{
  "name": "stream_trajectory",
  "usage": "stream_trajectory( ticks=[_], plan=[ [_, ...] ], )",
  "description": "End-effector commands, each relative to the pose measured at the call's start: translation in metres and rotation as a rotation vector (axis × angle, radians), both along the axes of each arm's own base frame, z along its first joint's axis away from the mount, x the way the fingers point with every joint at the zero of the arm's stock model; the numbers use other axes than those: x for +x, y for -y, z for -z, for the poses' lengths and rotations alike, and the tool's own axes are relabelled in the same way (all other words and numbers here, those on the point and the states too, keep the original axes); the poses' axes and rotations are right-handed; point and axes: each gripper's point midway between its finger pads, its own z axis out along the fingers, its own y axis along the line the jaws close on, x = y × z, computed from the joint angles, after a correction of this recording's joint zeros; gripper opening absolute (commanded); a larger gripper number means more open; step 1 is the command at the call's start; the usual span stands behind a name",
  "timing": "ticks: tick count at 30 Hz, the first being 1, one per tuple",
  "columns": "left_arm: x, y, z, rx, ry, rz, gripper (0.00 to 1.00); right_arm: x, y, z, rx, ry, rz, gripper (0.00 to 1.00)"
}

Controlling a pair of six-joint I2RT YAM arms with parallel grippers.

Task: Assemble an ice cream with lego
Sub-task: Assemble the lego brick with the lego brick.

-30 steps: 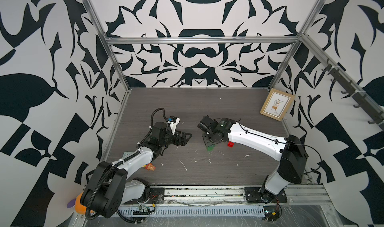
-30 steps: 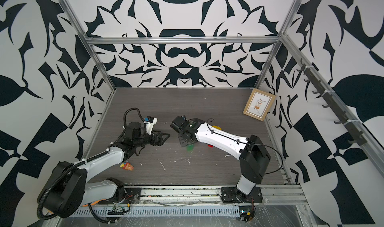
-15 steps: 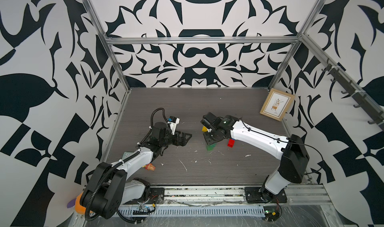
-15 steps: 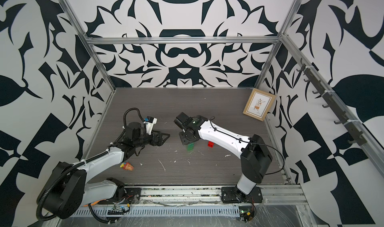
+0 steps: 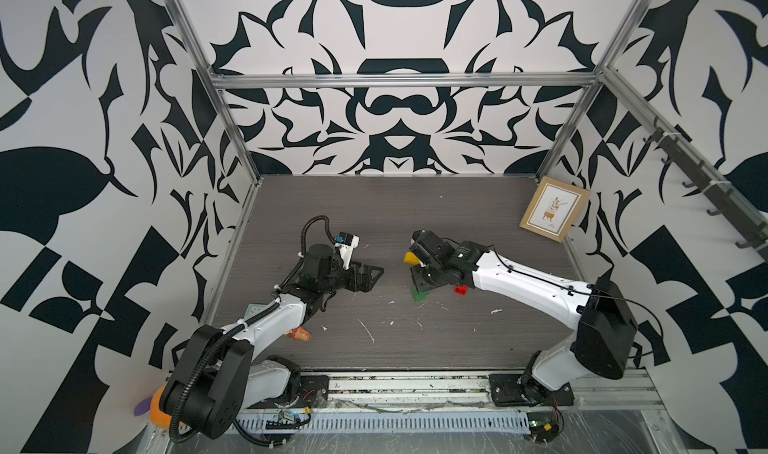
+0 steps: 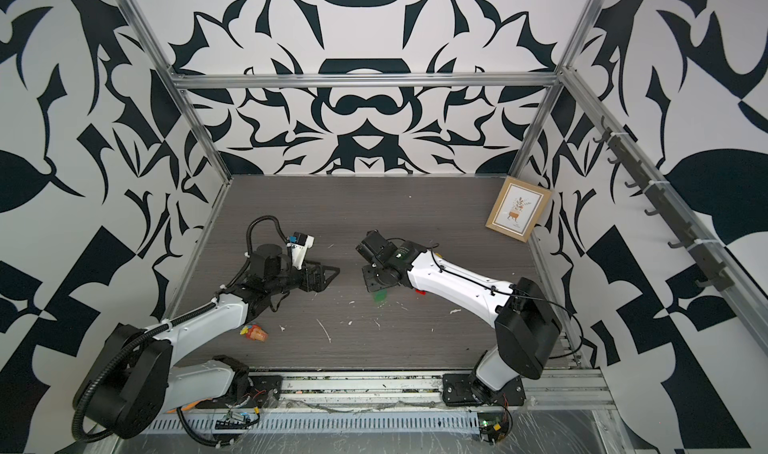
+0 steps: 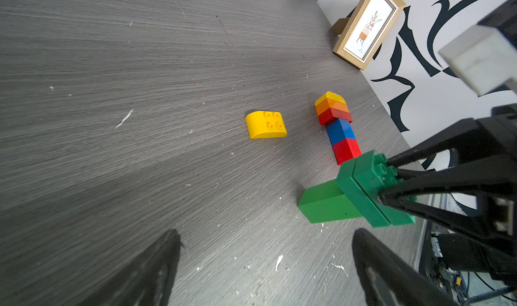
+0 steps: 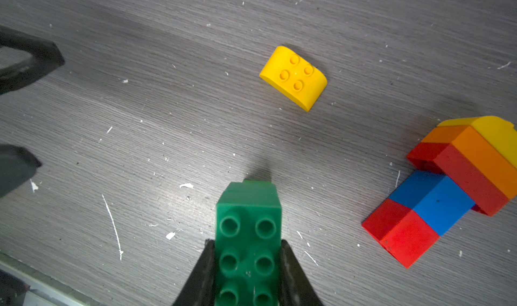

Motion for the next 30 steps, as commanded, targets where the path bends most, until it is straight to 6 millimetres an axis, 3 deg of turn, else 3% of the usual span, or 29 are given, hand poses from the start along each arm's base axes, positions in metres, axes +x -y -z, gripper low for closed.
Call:
stream_trajectory(
  ticks=[1, 8, 13, 19, 25, 30],
  plan=[
    [0.0, 0.0, -0.005, 0.0, 0.021, 0.004, 0.99, -0.046, 0.045, 0.065, -0.211, -0.218, 0.022, 0.0],
    [0.0, 0.0, -0.005, 0.001, 0.023, 0.003, 0.99, -0.033, 0.034, 0.045, -0.209, -0.125, 0.0, 0.0],
    [0.0, -0.001, -0.006, 0.003, 0.028, -0.002, 0.99, -0.018, 0.025, 0.026, -0.201, -0.062, -0.009, 0.2],
    [0.0, -0.003, -0.007, 0.009, 0.035, -0.008, 0.99, -0.005, 0.009, 0.0, -0.117, 0.013, -0.013, 0.31],
    [0.0, -0.003, -0.008, 0.012, 0.041, -0.01, 0.99, -0.002, 0.006, -0.005, -0.097, 0.029, -0.01, 0.38],
    [0.0, -0.003, -0.007, 0.013, 0.037, -0.009, 0.99, -0.002, 0.005, -0.009, -0.086, 0.037, -0.011, 0.52]
  ],
)
